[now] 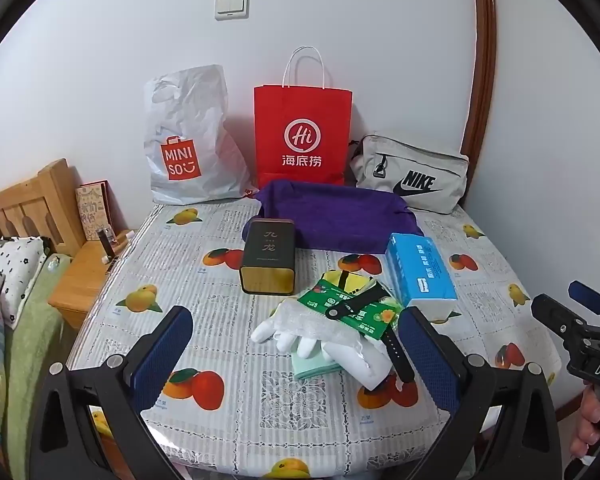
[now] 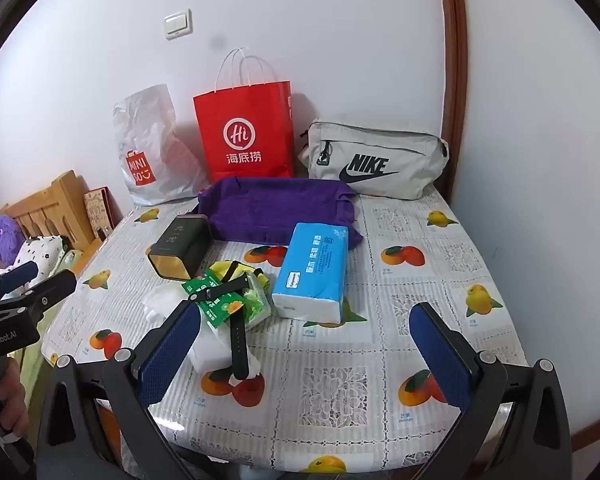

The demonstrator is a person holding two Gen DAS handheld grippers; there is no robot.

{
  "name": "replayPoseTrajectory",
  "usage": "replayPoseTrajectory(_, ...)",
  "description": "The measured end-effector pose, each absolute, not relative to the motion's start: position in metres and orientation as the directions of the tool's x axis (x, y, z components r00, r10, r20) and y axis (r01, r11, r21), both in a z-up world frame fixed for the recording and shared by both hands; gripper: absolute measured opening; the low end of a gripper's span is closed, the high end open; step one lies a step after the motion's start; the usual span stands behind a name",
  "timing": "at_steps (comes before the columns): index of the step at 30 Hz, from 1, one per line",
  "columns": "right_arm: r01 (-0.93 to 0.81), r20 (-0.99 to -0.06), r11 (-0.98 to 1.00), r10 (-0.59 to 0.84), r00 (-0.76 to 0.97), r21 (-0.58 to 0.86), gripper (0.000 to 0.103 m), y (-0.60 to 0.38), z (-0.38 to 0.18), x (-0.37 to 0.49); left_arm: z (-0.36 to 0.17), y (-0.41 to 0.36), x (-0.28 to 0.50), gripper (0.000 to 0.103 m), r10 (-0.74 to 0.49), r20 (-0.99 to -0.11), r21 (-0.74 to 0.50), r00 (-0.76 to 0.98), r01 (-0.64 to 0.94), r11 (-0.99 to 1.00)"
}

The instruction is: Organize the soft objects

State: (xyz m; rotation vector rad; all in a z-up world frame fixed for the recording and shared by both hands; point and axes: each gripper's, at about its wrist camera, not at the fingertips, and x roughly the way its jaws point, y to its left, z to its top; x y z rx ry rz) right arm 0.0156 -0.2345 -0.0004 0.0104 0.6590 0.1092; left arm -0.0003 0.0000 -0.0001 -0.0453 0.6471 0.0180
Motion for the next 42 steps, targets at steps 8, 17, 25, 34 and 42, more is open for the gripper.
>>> replayPoseTrajectory(8,-0.096,-0.614,0.995,0.099,0.783,0.037,0.103,-0.2344,-0.0004,0.0145,0.0020,0.0015,-0.0024,0.103,0.001,-0.598,-0.042,0.801,-0.033,0.999)
replayPoseTrajectory(17,-0.096,-0.614,0.994,0.105,0.782,0.047,0.103,-0.2364,0.0012,0.0137,0.0006,0.0002,-0.0035,0.103,0.004,-0.603,-0.031,0.798,-0.028,0.999)
replayPoseTrajectory(25,-0.097,-0.615,0.995,0.100,0.782,0.038,0.103,-0.2322,-0.0009,0.0125,0.0041,-0.0002,-0.0039,0.103,0.005,-0.602,-0.028,0.799,-0.027,0.999)
replayPoseTrajectory(34,-0.105,-0.615,0.994,0.105,0.781,0.036,0.103,-0.2305,-0.0018,0.0128,0.0044,-0.0011,-0.0042,0.103,0.009,-0.603,-0.023,0.798,-0.029,0.999)
replayPoseTrajectory(42,-0.106,-0.614,0.994,0.106,0.783,0.036,0.103,-0.2281,-0.0030,0.0129,0.0044,-0.0018,-0.0046,0.103,0.009,-0.602,-0.023,0.798,-0.029,0.999)
